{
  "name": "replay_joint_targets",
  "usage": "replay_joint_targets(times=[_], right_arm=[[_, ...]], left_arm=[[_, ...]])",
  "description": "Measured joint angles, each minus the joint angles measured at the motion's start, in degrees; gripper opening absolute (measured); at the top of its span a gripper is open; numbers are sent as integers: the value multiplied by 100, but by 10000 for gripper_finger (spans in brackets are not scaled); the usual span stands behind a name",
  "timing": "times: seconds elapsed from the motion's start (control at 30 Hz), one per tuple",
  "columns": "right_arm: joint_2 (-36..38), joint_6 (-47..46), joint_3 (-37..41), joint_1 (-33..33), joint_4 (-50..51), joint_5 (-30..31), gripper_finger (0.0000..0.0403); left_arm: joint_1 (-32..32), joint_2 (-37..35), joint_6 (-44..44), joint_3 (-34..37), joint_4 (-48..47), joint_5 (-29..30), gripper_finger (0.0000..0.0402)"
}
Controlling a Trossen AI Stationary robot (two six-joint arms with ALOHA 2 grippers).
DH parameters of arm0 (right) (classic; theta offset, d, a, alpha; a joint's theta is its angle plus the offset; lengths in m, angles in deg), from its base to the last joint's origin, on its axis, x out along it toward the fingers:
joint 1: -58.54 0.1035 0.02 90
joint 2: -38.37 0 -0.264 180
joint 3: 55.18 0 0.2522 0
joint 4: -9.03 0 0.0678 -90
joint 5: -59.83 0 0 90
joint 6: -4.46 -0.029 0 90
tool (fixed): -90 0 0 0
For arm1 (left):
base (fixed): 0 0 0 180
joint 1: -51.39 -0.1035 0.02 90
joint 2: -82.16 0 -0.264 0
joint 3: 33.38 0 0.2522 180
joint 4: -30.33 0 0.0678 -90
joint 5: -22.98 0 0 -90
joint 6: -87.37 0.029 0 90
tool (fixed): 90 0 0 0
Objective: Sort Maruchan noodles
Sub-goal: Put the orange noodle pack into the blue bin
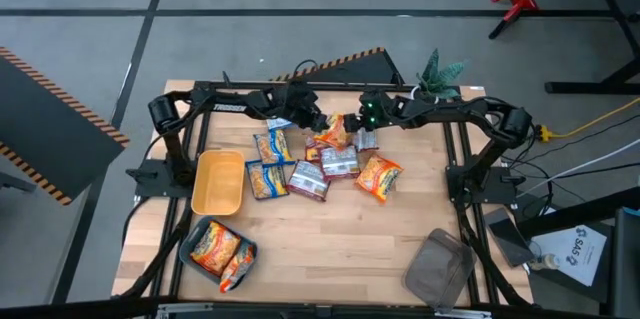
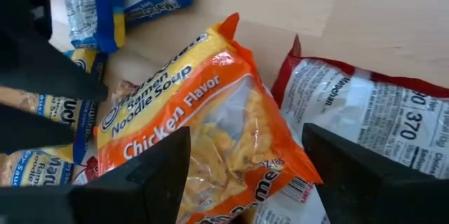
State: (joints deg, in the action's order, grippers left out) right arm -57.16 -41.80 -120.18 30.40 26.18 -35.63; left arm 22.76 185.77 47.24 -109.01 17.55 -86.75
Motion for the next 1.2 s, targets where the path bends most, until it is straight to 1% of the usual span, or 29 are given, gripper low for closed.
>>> replay_joint_targets(times=[0.17, 0.33, 0.5, 0.77, 0.97, 1.07, 1.2], right_arm=[[0, -13, 0, 7, 5, -22, 260], [-104, -193, 0, 9, 8, -326, 260], [-297, -301, -2, 183, -106, -326, 260], [-378, -361, 1, 365, -557, -390, 260], [-380, -380, -24, 365, -530, -414, 257], [-380, -342, -26, 367, -507, -418, 233], [-378, -339, -35, 367, -479, -415, 162]], left_arm=[[34, 0, 265, 0, -187, 142, 160], [89, -2, 336, 0, -373, 271, 160], [178, 109, 473, -2, -770, 367, 160], [279, 259, 605, -11, -725, 305, 160], [283, 267, 637, -11, -708, 332, 160], [283, 271, 635, -4, -612, 332, 160], [261, 270, 612, 9, -501, 197, 160]])
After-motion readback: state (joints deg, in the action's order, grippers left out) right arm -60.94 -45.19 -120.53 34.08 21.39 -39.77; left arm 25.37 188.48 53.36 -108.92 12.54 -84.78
